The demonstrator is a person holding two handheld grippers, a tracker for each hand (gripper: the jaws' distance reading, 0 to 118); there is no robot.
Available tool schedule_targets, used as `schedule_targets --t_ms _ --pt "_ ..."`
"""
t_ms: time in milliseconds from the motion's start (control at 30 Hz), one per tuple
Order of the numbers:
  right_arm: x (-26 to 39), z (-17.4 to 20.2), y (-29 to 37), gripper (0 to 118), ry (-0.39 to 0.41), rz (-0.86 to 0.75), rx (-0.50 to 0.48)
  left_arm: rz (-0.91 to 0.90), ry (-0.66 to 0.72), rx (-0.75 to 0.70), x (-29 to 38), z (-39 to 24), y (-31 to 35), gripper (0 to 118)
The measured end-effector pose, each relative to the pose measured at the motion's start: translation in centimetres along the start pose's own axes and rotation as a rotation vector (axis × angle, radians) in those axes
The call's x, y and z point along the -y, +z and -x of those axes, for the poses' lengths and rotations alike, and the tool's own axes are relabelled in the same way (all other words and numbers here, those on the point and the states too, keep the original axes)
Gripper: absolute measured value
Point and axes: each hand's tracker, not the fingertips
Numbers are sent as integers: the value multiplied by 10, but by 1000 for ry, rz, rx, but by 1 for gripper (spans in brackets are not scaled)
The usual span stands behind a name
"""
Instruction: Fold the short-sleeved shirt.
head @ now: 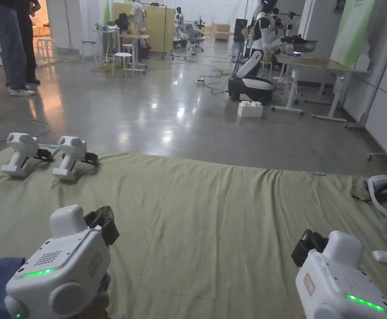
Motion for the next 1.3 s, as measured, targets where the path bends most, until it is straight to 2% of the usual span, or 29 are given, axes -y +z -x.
schedule_targets --t_ms 33,67,100,133,167,267,367,433,500,567,600,700,867,933,1033,1133,1300 --pt "-2 -1 1 14 -36 -1 6 -7 12 -15 -1 0 0 7" --pt "-3 0 1 14 -2 -7 5 -6 -39 -21 -1 -4 0 7" --pt "-3 4 0 14 84 -20 6 -6 -144 -34 -2 -10 0 7" --pt "-2 13 -2 14 251 -37 11 9 -315 -38 -1 -22 -1 7" --pt "2 23 -3 14 484 -58 12 28 -513 -55 4 -37 -3 7" --pt "25 37 -3 14 1070 -161 -8 58 -1080 -100 30 -64 -9 7" --pt "40 35 -4 14 1452 -197 -24 58 -1498 -130 49 -89 10 7" --pt "43 32 0 14 1592 -216 -41 39 -1650 -100 60 -78 7 7" --pt "44 31 1 14 1634 -217 -47 26 -1705 -64 61 -68 6 7" --pt "42 31 3 14 1600 -209 -41 38 -1643 -64 58 -65 3 7" --pt "42 32 3 14 1573 -199 -38 50 -1565 -65 54 -63 3 7" --pt "29 39 9 14 1261 -136 -61 83 -1200 -62 34 -67 4 7" --pt "11 47 16 14 690 -41 -27 68 -462 -22 3 -52 15 7" --pt "12 47 14 14 535 -12 5 47 -289 -30 -1 -44 18 7" --pt "9 42 17 14 341 -7 -5 1 -217 -40 3 -11 -9 7" --pt "10 38 12 14 261 -21 19 -2 -241 -25 3 -18 -3 7" --pt "9 42 8 14 300 3 6 42 -304 -31 2 -13 4 7"
